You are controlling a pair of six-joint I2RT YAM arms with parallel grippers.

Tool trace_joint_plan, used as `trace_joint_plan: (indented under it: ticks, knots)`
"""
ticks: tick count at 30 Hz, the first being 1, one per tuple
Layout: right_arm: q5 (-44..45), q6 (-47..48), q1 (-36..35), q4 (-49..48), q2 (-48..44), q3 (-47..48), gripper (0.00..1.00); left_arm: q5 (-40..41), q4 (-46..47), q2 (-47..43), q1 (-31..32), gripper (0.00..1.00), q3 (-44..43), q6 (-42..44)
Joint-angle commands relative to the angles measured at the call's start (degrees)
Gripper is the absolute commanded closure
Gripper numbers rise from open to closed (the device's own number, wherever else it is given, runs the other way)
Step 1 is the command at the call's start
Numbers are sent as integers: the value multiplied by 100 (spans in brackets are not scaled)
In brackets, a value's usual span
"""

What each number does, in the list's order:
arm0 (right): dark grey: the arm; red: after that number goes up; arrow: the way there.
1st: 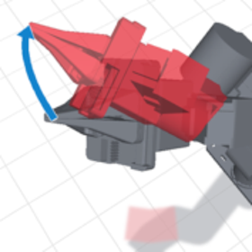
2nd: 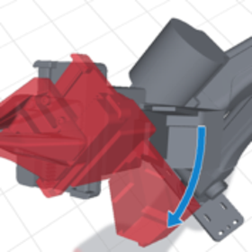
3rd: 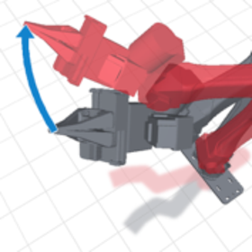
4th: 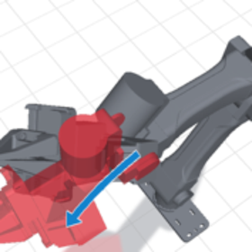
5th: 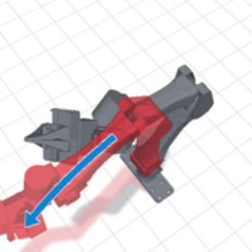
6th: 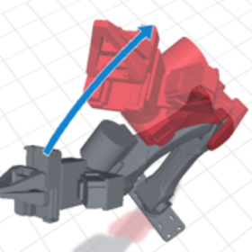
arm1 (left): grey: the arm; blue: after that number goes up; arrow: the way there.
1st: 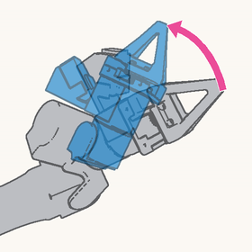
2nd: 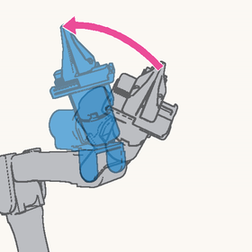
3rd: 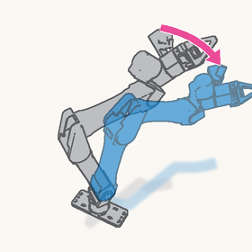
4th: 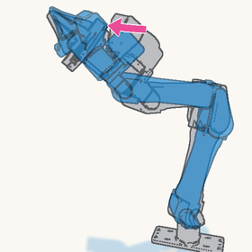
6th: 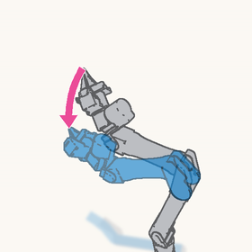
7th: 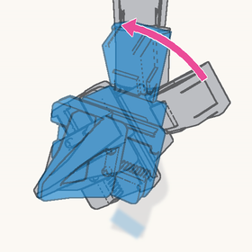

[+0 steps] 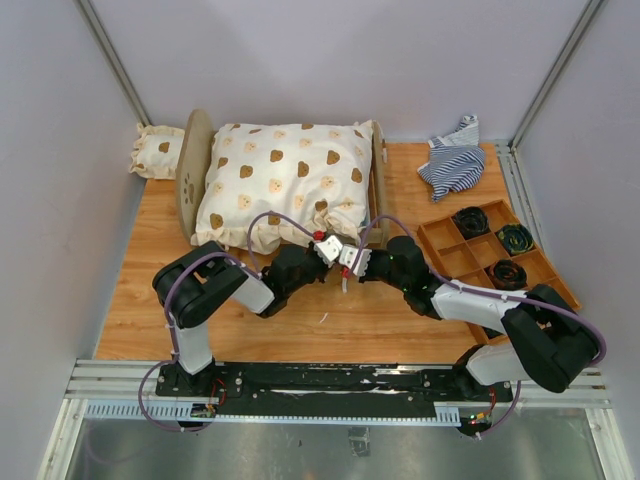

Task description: Set up the pet bed

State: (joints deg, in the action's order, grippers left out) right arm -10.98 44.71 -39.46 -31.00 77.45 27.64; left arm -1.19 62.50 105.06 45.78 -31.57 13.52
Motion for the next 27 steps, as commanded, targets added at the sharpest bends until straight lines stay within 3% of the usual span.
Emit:
trace_joint_plan:
  ticks: [1, 5, 10, 13, 20, 27]
  knots:
    - [71, -708, 88, 25, -84, 65, 88, 224, 686, -67, -8, 100, 308, -93]
    - [131, -2479, 79, 553, -541, 92, 64, 99, 1048, -172, 1, 100, 410, -479]
    - [531, -5453, 16, 231, -1391, -744, 57, 1, 1195, -232, 1, 100, 466, -900]
    - [1170, -6823, -140, 39, -1343, -861, 55, 50, 1389, -251, 1, 100, 552, -1139]
    - [2607, -7526, -837, -505, -131, -314, 53, 186, 1306, -238, 1, 100, 533, -1626]
    - [3291, -8291, -1028, -1380, 1194, -121, 52, 182, 1307, -233, -1, 100, 566, -1664]
